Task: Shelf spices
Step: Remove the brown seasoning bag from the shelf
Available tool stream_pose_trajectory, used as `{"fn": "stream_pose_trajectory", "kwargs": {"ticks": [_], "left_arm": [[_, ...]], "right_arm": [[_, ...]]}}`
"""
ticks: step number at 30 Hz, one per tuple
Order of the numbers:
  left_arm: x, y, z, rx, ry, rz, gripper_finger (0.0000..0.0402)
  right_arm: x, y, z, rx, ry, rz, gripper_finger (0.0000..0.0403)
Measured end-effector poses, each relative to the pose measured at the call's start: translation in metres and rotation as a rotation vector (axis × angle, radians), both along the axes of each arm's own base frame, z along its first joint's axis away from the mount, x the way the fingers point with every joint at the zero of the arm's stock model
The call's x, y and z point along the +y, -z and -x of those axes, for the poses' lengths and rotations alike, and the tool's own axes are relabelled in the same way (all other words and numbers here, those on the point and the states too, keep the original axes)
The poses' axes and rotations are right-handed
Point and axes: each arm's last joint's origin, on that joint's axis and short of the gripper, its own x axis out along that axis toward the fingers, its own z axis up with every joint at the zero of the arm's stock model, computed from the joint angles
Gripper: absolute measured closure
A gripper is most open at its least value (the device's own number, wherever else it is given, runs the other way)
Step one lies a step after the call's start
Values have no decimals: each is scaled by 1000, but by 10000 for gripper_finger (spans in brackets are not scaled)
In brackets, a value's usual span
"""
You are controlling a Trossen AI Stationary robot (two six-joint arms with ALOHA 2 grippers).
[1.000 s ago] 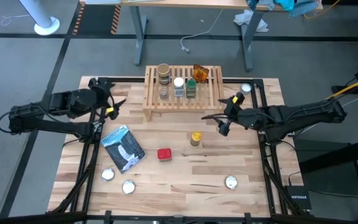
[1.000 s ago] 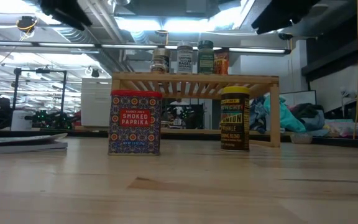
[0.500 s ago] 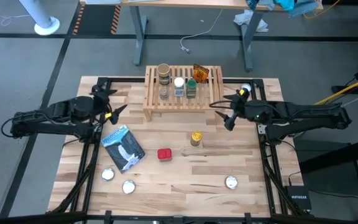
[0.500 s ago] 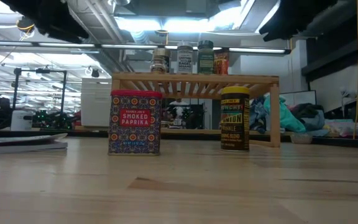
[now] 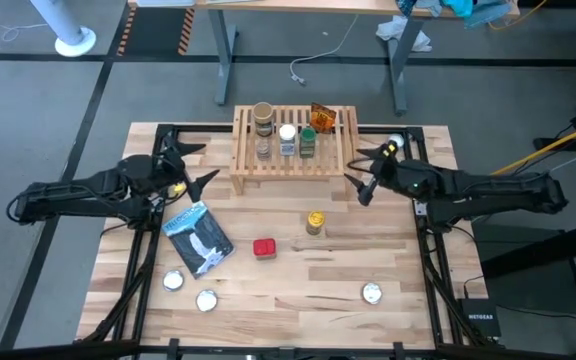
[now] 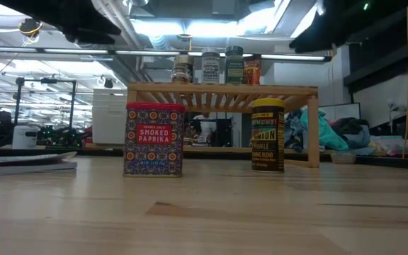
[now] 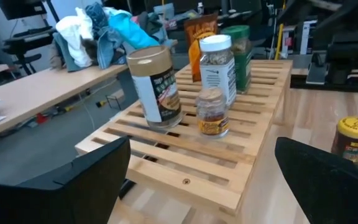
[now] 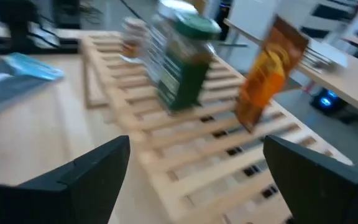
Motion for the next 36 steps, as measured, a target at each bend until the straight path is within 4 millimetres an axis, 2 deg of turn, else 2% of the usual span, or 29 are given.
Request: {"fn": "stream_pose_trajectory", "kwargs": {"ticks": [5, 10, 23, 30, 36], "left_arm": [[0, 0, 0, 5, 2, -3, 8], [0, 1, 0, 8, 1, 0, 8], [0, 2, 0, 16, 1, 1, 8], [0, 1, 0, 15, 1, 1, 8], [0, 1, 0, 15, 1, 1, 8]], "right_arm": [[-21, 8, 0, -98, 85, 12, 29], [-44, 8, 2, -189, 53, 11, 29], [-98, 19, -11, -256, 50, 36, 29], [-116, 31, -18, -257, 26, 26, 29], [-125, 31, -17, -297, 6, 50, 29]]}}
